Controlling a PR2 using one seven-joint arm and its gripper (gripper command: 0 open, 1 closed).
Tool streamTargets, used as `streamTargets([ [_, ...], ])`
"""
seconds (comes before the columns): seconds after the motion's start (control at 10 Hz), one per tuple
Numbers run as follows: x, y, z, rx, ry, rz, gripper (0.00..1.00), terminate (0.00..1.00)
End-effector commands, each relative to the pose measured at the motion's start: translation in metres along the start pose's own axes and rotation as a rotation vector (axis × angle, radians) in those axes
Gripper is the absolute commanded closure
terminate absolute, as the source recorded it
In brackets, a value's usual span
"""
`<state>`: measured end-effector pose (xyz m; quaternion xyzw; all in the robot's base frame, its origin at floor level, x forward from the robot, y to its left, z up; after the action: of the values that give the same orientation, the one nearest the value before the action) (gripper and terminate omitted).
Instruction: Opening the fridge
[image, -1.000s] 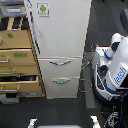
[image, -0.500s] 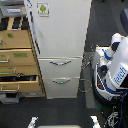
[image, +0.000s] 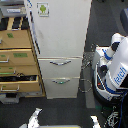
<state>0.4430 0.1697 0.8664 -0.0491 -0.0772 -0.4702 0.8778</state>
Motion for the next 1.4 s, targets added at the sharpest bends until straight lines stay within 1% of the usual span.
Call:
streamTargets([
  [0.1,0.100,0.052,0.023,0.038,-0.041,-0.127,0.00,0.00],
  [0.2,0.114,0.067,0.025,0.056,-0.036,-0.125,0.00,0.00],
  [0.4,0.140,0.111,0.030,0.058,-0.015,-0.046,0.00,0.00],
  [0.5,0.159,0.146,0.022,0.058,0.052,0.052,0.00,0.00],
  [0.7,0.175,0.175,0.021,0.066,0.082,0.131,0.00,0.00],
  [0.8,0.188,0.203,0.034,0.048,0.085,0.209,0.00,0.00],
  [0.9,0.199,0.223,0.039,0.056,0.092,0.265,0.00,0.00],
  [1.1,0.209,0.259,0.048,0.107,0.142,0.365,0.00,0.00],
  [1.4,0.223,0.318,0.071,0.120,0.162,0.497,0.00,0.00],
])
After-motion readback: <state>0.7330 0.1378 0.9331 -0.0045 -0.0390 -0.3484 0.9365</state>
